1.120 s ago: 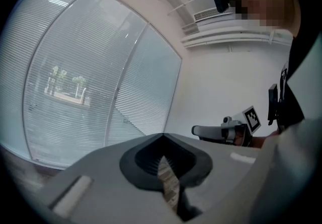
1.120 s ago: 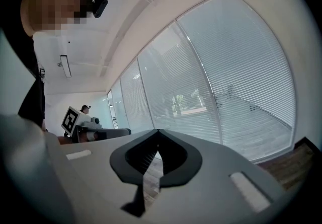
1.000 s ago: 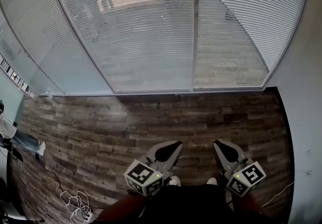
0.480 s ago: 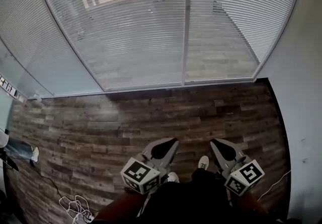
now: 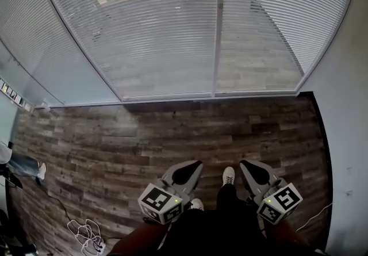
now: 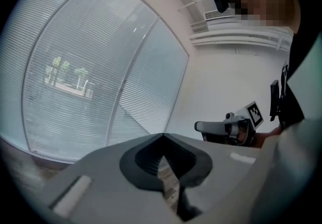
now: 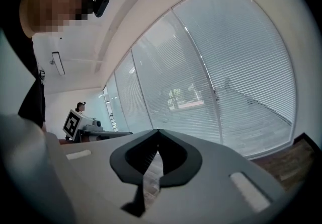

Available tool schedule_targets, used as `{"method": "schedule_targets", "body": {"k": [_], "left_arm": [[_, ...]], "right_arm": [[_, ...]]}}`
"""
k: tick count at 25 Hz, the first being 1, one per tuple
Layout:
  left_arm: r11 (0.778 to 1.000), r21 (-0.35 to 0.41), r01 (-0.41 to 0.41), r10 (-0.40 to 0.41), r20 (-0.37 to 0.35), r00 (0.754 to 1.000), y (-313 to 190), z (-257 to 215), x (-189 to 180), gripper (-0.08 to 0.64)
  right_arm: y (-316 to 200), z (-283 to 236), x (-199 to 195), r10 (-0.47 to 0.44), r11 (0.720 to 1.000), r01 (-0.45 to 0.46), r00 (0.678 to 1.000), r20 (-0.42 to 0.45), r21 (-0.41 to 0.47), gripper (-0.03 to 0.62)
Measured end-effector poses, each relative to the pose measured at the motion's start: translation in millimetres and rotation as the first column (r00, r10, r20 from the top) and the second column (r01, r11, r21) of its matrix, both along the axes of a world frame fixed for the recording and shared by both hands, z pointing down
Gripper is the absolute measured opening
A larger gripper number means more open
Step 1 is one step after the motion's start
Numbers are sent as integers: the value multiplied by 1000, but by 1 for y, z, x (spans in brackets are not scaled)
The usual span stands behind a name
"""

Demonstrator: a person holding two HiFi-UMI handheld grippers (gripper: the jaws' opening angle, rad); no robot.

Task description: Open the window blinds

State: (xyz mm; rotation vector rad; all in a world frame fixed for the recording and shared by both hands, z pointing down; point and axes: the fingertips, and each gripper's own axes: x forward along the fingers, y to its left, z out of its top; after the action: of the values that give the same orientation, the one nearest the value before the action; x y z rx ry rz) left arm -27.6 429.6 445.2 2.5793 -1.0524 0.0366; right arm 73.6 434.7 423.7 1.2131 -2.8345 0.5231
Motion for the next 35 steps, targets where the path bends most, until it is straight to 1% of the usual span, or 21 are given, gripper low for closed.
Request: {"method": "schedule_targets", "body": {"k": [2,5,8,13,17,23,26,30,35], "left_arm": [[1000,-1,17,-17,1,1000,-18,1,6,1],[1000,1,31,-31,20,999,-44,0,19,2],[999,13,46,-46,28,999,-74,-13,36,2],[998,43,43,-45,38,998,-127,-25,74,2],[998,57,41,-44,53,998,-152,-26,105,2],[995,53,80,-81,30,996,-189,-28,143,1],[995,43,88,-90,52,995,-191,-25,152,2],[991,26,128,-129,74,989,-204,-21,149,2],[990,-6,142,-141,96,985,-214,-13,146,2]], "right_arm": [[-22,-4,4,-22,1000,22,1000,9,13,27],[-52,-8,12,-54,998,53,998,18,31,28],[-80,-13,27,-69,997,68,997,22,47,28],[-134,-18,65,-72,996,69,997,41,63,28],[-160,-20,98,-79,994,74,995,54,75,28],[-201,-16,139,-103,992,97,992,69,83,28],[-208,-10,145,-118,992,113,989,89,63,26],[-221,-5,145,-150,988,145,983,102,49,28],[-237,2,146,-144,990,142,982,126,25,26]]}}
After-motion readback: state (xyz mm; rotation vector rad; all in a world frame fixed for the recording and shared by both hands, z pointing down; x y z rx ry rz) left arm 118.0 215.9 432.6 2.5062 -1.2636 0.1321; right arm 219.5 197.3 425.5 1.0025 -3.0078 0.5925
